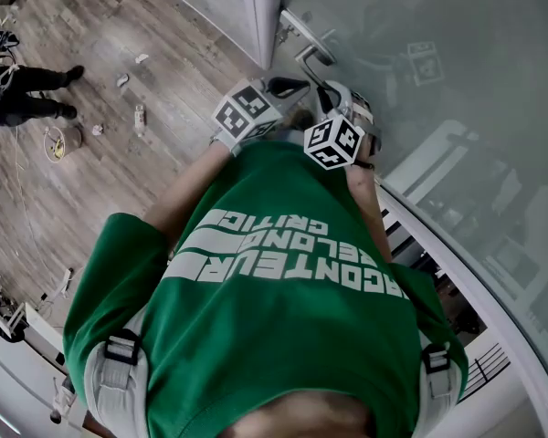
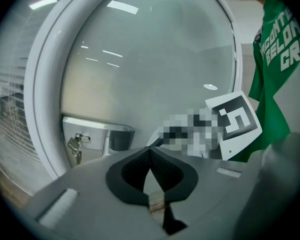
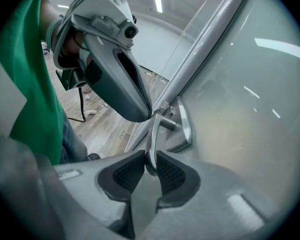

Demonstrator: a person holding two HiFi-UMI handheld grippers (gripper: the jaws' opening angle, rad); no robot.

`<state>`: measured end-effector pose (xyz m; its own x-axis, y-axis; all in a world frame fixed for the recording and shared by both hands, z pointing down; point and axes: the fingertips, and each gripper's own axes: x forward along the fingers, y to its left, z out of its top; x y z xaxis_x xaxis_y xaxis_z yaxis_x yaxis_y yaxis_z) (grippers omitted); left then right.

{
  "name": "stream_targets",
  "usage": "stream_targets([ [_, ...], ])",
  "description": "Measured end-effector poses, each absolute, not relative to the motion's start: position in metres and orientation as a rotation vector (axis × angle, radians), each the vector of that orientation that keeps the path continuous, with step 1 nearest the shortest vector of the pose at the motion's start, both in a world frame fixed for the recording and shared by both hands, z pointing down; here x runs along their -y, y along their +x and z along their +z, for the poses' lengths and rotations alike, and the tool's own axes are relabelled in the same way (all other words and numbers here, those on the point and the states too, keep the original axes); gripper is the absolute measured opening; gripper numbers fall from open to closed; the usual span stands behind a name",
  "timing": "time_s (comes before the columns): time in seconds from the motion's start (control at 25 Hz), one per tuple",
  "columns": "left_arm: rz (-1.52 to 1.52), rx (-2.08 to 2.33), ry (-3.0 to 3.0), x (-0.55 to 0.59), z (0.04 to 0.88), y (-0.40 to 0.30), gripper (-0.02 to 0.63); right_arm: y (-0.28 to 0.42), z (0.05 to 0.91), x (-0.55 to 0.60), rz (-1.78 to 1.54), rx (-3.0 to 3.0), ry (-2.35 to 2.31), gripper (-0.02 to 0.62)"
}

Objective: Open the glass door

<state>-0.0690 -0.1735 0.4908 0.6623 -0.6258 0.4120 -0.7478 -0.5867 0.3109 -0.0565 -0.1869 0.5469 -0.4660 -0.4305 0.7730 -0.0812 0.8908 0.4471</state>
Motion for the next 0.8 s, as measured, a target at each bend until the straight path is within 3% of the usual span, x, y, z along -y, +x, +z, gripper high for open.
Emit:
stream_targets([
  [0.8, 0.458, 1.044, 2.349, 0.198, 0.506, -0.06, 0.015, -0.063, 0.541, 0.185, -0.264, 2.07, 0.28, 0.049],
])
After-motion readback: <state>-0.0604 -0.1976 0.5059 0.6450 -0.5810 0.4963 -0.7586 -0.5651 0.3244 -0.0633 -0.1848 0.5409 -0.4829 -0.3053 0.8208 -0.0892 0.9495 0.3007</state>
